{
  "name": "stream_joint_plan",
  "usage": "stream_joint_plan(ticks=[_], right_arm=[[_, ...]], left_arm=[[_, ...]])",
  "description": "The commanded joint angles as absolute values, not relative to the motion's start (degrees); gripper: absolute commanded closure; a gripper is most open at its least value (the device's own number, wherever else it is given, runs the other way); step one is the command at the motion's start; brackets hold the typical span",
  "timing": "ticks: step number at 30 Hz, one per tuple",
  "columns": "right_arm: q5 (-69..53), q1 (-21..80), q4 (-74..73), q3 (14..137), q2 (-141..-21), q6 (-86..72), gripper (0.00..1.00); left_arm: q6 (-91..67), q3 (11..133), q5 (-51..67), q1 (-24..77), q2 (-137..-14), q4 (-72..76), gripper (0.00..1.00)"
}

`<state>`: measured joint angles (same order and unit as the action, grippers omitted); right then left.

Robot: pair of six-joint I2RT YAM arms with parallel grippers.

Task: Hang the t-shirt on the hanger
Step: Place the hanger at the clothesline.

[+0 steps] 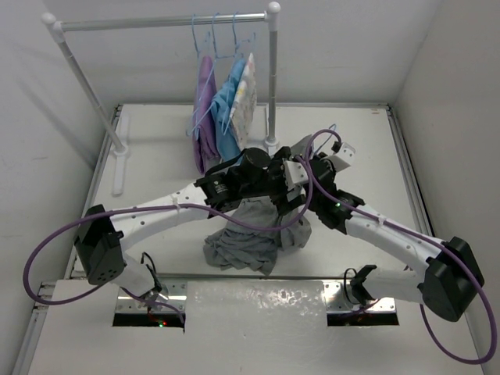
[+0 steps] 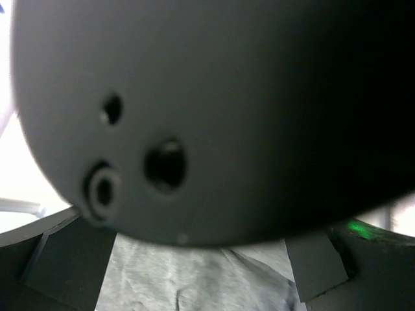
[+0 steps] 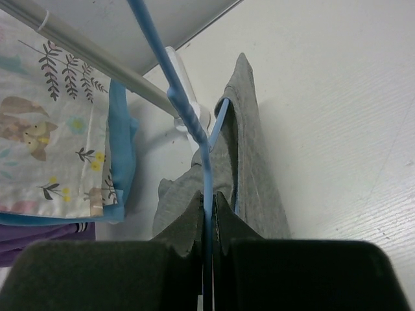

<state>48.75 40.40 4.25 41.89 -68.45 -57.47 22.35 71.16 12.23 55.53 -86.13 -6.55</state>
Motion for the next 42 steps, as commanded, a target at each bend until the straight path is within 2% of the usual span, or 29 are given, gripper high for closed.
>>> stream_joint_plan(ticks=[1,7,16,20,30,33,34,37,38,39,40,42], right_arm=[[47.99,42.01,10.55,43.24,-67.76,-59.15,1.0],[49.13,42.01,10.46,41.75,-66.27,-62.31,1.0],[52.64,42.01,8.26,44.02,-64.42,-66.09,1.0],[52.38,42.01,6.77,46.75,-67.66,-68.38,1.0],[46.5,42.01,7.73,47.9,-71.72,-70.49,1.0],[46.67,42.01,8.0,47.11,-71.19,-69.52,1.0],[46.58,42.1,8.35,46.67,-71.02,-69.61,1.0],[45.88,42.01,9.05,45.7,-70.49,-68.82,1.0],[45.44,42.01,9.05,45.53,-70.49,-68.56,1.0],[45.09,42.01,8.97,45.44,-70.49,-68.38,1.0],[44.04,42.1,9.05,45.27,-70.58,-68.38,1.0],[42.81,42.01,9.4,44.48,-70.66,-68.47,1.0]], left_arm=[[24.61,68.03,4.83,55.81,-89.73,-8.0,0.0],[20.41,62.06,8.18,55.81,-87.72,-4.67,0.0],[6.25,54.06,-1.84,56.25,-75.07,3.16,0.0],[7.38,51.24,-4.13,57.83,-74.09,6.84,0.0],[16.69,55.28,-15.28,57.31,-80.59,9.58,0.0],[16.7,54.32,-12.67,54.59,-81.47,10.63,0.02],[17.05,54.06,-11.53,54.06,-81.56,10.81,0.05],[18.02,53.61,-8.62,53.09,-81.65,10.11,0.22],[17.93,53.7,-8.0,52.82,-81.56,9.5,0.37],[17.93,53.79,-6.95,52.65,-81.39,9.23,0.45],[18.02,54.14,-6.51,52.21,-81.13,8.62,0.67],[18.37,53.97,-5.72,52.21,-80.34,8.44,0.89]])
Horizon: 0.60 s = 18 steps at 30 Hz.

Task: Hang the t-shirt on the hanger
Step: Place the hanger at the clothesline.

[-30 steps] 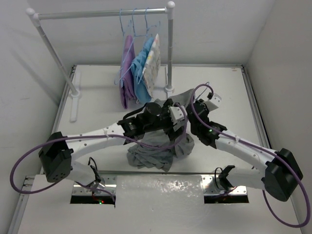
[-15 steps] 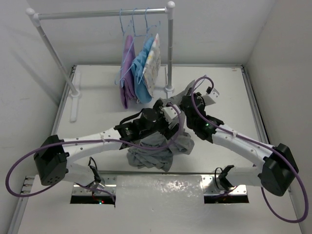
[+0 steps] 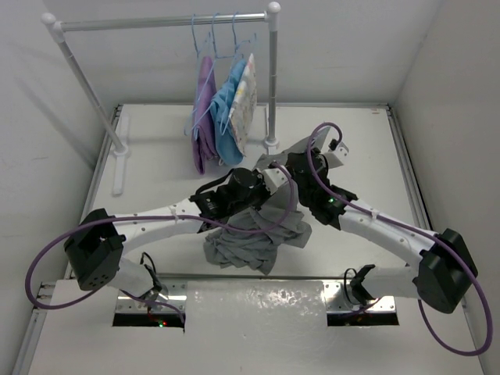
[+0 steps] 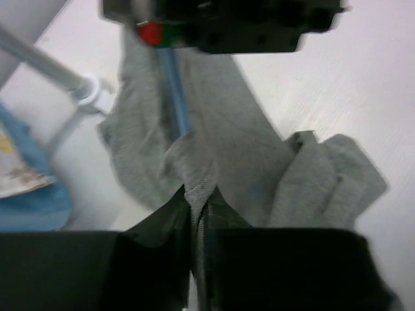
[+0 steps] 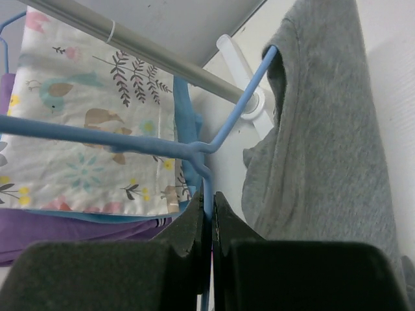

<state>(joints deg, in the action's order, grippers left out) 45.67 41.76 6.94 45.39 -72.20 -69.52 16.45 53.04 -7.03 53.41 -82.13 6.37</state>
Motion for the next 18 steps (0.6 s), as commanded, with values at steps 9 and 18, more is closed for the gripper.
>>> stream_joint_plan(ticks=[9,18], right_arm=[[41.49,41.66,10.63,40.61,-69.26,-67.25,1.0],[25.15,41.48,13.99,36.74,-60.74,-46.94,0.38]], left_arm=[[17.76,53.0,5.95,48.45,-76.21,1.69,1.0],[23.54,51.07,11.69,39.2,-61.8,-16.85,1.0]])
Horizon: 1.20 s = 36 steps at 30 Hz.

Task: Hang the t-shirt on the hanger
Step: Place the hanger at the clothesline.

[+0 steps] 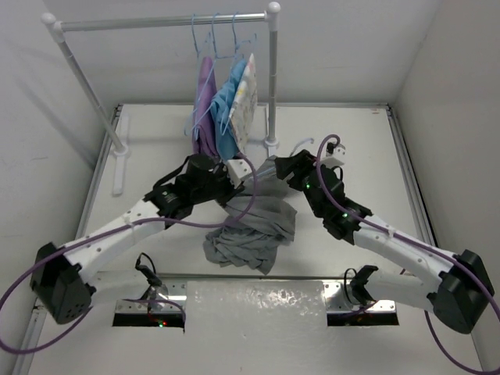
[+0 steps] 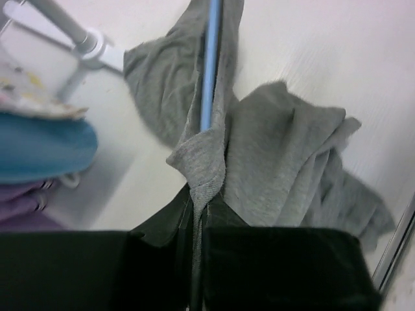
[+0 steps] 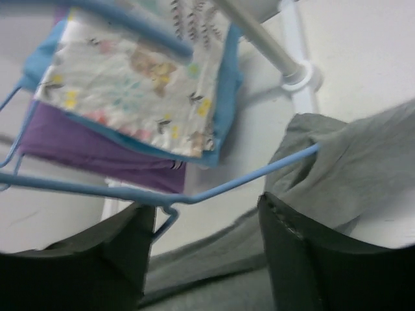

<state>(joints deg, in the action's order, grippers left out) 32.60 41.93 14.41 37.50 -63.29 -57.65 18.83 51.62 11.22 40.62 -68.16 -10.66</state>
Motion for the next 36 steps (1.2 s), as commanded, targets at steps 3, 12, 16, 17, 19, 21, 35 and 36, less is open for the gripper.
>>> stream_joint_plan(ticks=[3,12,16,17,19,21,35,36], right_arm=[[18.47,41.66,9.95,37.7,-59.15,-45.62,0.19],[0.45,41.57,4.94,40.6,-55.46,-39.03,0.01],[-5.8,41.57,-0.6,44.11,-54.49,-33.59,0.01],[-5.45,41.57,-4.18,45.34,-54.32,-31.83,0.01],[-3.35,41.66,-6.41,45.87,-53.44,-30.85,0.01],[-2.38,41.66,-7.29,45.97,-52.91,-29.63,0.01],[-1.58,41.66,-9.31,48.87,-50.1,-24.96,0.01],[-1.32,41.66,-9.32,48.78,-49.31,-24.79,0.01]], left_arm=[[26.89,49.75,9.23,38.07,-56.44,-24.68,1.0],[34.8,48.86,1.23,26.75,-49.14,-41.11,1.0],[37.0,49.75,1.93,19.88,-47.29,-46.4,1.0],[37.44,50.27,1.85,17.51,-47.02,-48.58,1.0],[38.31,51.06,1.76,15.22,-45.97,-51.66,1.0],[38.85,52.64,0.45,13.01,-45.0,-56.41,1.0],[42.53,56.95,-16.08,4.67,-46.49,-68.9,1.0],[45.15,57.39,-15.91,2.92,-46.93,-68.73,1.0]])
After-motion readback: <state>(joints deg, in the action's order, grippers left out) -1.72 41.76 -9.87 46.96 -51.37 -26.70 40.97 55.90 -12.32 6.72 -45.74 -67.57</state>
